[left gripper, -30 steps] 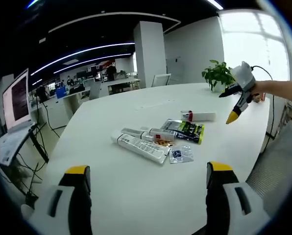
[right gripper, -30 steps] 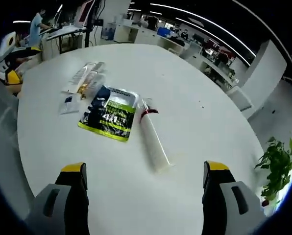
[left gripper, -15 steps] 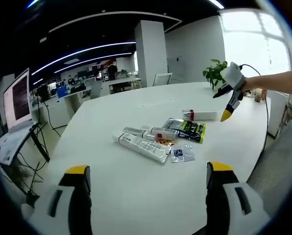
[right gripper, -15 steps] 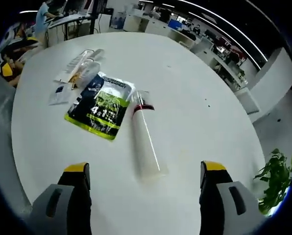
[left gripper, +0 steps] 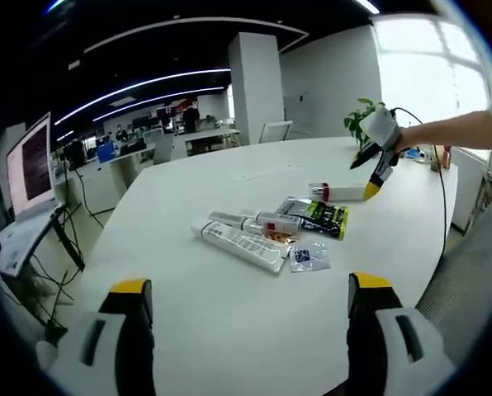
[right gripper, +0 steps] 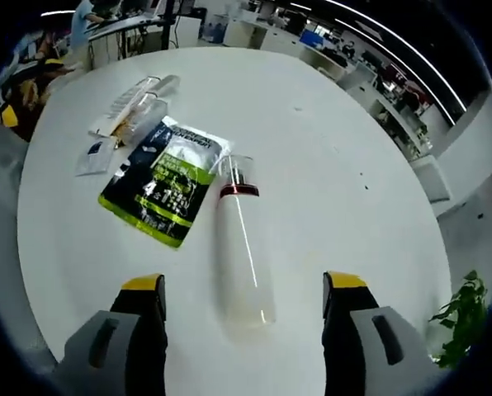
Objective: Arrange the skincare products in the storage area until every visible bottle or jar stands upright without overlapping.
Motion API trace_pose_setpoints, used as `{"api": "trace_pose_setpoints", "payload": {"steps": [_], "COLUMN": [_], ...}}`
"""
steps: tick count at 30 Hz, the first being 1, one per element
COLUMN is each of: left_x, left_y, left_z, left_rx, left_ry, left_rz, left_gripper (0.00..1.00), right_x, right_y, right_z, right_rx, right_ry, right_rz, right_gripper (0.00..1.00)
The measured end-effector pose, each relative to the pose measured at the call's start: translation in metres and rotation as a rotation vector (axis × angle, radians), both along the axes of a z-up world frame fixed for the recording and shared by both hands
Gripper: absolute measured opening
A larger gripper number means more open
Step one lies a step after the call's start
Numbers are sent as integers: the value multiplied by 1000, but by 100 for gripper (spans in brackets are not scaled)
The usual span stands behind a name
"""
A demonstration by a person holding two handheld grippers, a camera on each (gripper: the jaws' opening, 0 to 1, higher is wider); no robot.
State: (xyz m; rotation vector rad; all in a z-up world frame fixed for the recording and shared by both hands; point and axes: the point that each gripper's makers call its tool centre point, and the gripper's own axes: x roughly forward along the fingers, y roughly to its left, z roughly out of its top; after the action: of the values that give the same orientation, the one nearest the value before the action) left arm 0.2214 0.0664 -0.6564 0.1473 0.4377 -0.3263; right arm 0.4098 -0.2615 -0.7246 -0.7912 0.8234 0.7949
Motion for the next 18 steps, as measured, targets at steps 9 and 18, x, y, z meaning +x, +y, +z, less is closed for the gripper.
{"api": "trace_pose_setpoints", "payload": {"steps": [9,18], "left_x": [0,0], "left_y": [0,1], "left_z": [-1,-2], "left_rx": [2,-2], "left_ry": [9,16], "left_rz": [4,13], "left_gripper": [93,93], "right_x": [8,6], "right_y": [8,11], "right_z": [-17,-30], "right_rx": [0,11], "right_ry": [54,108], "right_rz": [3,21], "right_gripper": [63,49]}}
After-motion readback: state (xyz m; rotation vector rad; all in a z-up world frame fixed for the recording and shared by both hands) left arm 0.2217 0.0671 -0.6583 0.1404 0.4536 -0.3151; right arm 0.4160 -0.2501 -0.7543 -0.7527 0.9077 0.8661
